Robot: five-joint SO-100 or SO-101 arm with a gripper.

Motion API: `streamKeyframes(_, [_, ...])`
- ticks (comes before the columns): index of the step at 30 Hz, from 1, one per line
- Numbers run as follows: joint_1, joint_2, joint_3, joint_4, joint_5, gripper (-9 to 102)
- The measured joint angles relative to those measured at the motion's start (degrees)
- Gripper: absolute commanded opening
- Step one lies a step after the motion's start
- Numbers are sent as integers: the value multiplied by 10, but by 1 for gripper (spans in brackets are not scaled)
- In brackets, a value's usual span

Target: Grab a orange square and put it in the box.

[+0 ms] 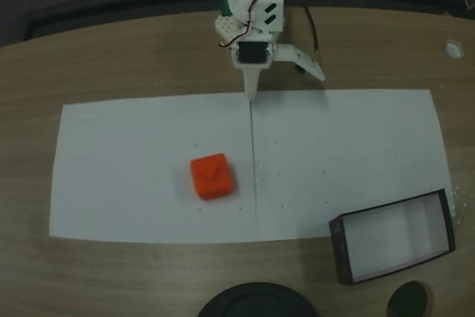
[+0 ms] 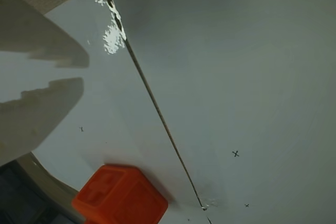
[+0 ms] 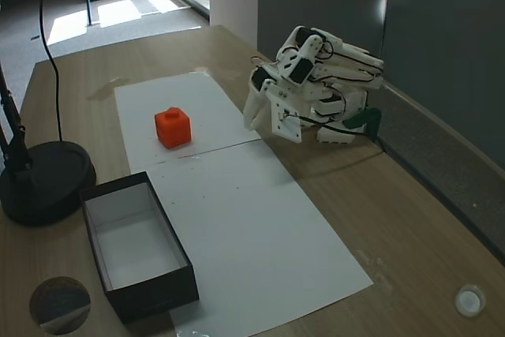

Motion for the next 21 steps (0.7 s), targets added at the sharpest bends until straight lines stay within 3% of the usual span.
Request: streamKeyframes(21, [0,0,0,-4,0,0])
